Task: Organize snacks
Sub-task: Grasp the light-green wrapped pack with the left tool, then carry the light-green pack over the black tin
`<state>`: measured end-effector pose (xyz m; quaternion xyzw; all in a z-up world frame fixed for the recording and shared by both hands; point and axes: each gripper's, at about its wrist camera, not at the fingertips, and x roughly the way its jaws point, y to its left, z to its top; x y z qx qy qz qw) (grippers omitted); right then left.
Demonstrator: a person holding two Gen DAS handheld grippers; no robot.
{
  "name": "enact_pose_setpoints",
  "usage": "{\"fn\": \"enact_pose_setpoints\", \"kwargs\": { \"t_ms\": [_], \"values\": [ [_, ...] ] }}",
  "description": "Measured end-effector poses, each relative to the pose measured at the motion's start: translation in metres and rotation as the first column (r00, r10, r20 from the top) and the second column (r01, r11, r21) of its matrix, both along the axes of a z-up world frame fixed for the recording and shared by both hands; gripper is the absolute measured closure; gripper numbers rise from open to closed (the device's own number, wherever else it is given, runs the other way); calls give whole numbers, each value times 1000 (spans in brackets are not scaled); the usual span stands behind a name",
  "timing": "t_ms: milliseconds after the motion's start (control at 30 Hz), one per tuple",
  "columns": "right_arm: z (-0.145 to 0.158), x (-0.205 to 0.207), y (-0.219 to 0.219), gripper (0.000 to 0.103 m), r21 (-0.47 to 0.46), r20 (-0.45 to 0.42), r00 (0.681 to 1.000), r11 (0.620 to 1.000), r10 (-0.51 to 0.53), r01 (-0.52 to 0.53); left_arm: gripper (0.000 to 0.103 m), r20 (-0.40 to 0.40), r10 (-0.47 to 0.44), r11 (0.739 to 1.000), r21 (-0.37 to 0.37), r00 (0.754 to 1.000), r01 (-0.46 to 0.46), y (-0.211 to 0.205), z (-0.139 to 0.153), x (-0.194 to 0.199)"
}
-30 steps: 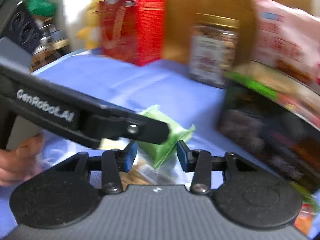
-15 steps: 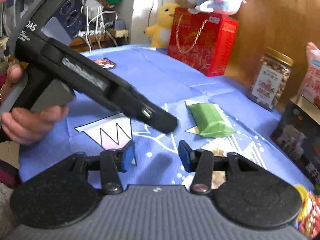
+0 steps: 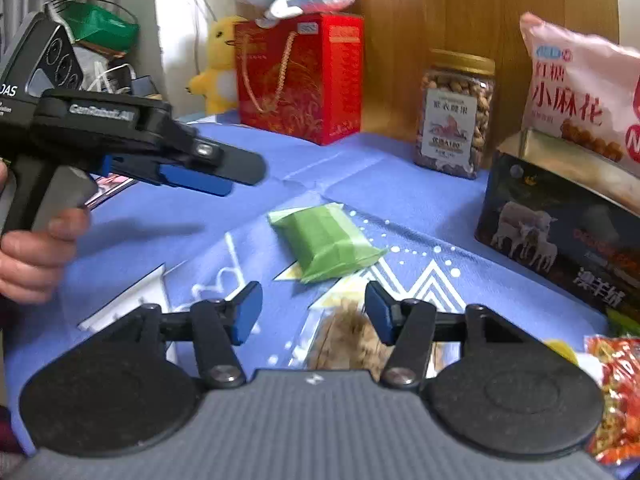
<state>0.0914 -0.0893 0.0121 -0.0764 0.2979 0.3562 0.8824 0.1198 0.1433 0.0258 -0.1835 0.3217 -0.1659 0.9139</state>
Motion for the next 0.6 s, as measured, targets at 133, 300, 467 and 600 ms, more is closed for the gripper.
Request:
{"fn": "enact_pose_setpoints", "kwargs": {
  "t_ms": [133,300,467,600],
  "values": [
    [-3,16,11,38,-30,-2,1000,999,-10,10,23,-47,-26,998,47,999,28,-17,-13,32],
    [-14,39,21,38,-42,-51,999,999,-10,7,23,-58,-48,993,102,997,54,-28,-30,38],
    [-15,37,27,58,-42,-5,1000,999,-15,15,24,-37,-63,983,169,997,68,-41,-31,28],
    [-11,24,24,64,-47,22,1000,999,8,-7,32,-59,-79,988,131,995,86,-41,-27,14]
  ]
}}
